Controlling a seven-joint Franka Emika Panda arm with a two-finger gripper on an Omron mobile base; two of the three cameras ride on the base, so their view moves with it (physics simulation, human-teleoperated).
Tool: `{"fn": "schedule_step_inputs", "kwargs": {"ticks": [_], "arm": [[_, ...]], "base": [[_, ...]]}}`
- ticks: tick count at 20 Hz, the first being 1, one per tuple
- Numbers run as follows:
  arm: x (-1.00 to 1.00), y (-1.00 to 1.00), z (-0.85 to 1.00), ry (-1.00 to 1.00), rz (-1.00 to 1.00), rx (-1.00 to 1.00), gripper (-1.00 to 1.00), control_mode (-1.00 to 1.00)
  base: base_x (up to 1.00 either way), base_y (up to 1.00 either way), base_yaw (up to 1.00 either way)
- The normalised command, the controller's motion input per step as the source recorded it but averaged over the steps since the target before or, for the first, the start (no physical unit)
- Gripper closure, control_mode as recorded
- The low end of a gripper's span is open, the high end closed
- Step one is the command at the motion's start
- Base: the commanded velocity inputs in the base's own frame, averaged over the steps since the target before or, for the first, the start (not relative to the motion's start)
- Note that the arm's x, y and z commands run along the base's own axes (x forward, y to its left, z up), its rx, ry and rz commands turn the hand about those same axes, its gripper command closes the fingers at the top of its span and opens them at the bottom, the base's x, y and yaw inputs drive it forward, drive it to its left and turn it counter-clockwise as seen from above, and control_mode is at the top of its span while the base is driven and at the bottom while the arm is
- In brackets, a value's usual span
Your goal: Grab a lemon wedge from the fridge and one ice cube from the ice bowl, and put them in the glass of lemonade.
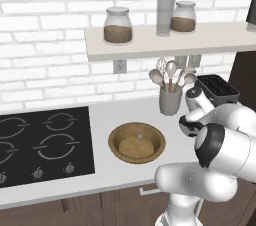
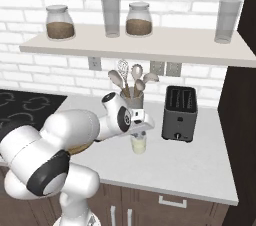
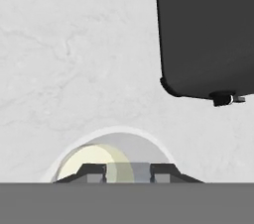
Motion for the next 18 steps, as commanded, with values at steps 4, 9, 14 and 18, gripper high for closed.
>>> {"fn": "schedule_step_inputs", "kwargs": {"ticks": [4, 9, 14, 18], "arm": [[0.0, -0.01, 0.01, 0.0, 0.0, 0.0, 1.0, -1.0], [0.0, -0.02, 0.05, 0.01, -0.01, 0.0, 1.0, -1.0], [0.0, -0.02, 0.03, 0.01, -0.01, 0.0, 1.0, -1.0], [0.0, -0.04, 0.0, 0.0, -0.01, 0.0, 1.0, -1.0]], "base": [[0.0, 0.0, 0.0], [0.0, 0.0, 0.0], [0.0, 0.0, 0.0], [0.0, 0.0, 0.0]]}}
